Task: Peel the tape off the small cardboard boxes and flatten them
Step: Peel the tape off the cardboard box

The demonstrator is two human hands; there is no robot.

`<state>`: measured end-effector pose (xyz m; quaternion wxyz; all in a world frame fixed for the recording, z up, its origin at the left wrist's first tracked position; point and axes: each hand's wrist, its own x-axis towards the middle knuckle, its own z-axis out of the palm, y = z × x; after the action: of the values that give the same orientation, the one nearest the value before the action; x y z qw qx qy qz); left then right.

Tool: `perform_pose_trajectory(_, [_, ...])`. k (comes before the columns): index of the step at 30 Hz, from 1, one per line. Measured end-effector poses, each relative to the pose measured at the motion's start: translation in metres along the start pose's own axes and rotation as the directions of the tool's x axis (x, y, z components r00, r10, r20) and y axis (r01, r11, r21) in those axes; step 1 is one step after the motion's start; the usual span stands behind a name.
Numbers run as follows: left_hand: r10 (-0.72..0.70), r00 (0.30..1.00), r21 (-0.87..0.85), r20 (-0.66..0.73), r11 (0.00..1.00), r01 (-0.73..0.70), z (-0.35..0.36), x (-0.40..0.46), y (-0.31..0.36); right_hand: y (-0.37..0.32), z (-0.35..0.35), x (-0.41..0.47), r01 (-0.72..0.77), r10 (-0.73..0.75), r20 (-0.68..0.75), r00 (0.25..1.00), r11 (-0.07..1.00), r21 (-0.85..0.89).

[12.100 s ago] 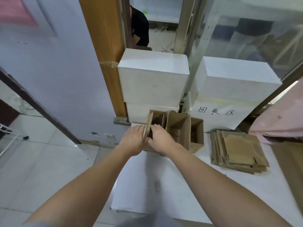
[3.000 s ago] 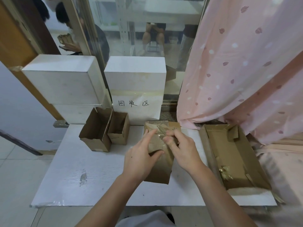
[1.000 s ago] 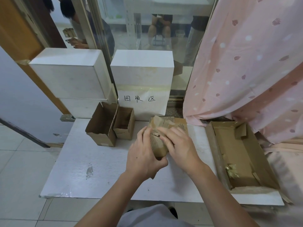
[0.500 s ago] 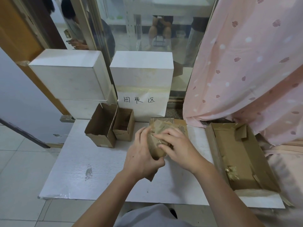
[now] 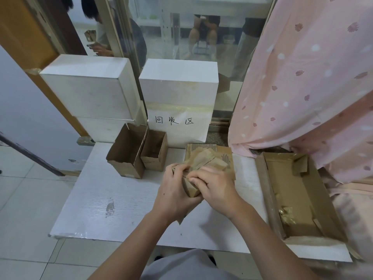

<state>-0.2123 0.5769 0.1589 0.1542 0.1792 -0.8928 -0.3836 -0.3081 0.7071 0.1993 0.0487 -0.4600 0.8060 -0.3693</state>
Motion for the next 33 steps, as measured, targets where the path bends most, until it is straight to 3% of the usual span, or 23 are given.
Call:
perform_pose_trajectory(11, [0.13,0.988,0.025,0.078,0.991,-0.132,-0.008,-0.001,-0.01,-0.002,0.003,0.002,-0.023,0.026,-0.036,0.999,0.998,0.06])
perform_pose_trajectory(23, [0.12,0.99,-0.071,0.075,0.991,-0.115,-0.012,-0.002,-0.012,0.005,0.009,-0.001,0.06,-0.06,-0.008,0.998,0.998,-0.023])
perform_pose_trajectory(29, [0.122,0.991,-0.095,0.046,0.988,-0.118,-0.015,-0.004,-0.016,0.003,0.008,0.002,0.01,-0.006,0.177,0.984,1.0,-0.025])
perform_pose_trajectory(33, [0.103,0.992,-0.113,0.067,0.989,-0.096,-0.017,-0.006,-0.017,0.0,0.001,0.003,-0.137,0.106,0.177,0.978,0.975,0.172])
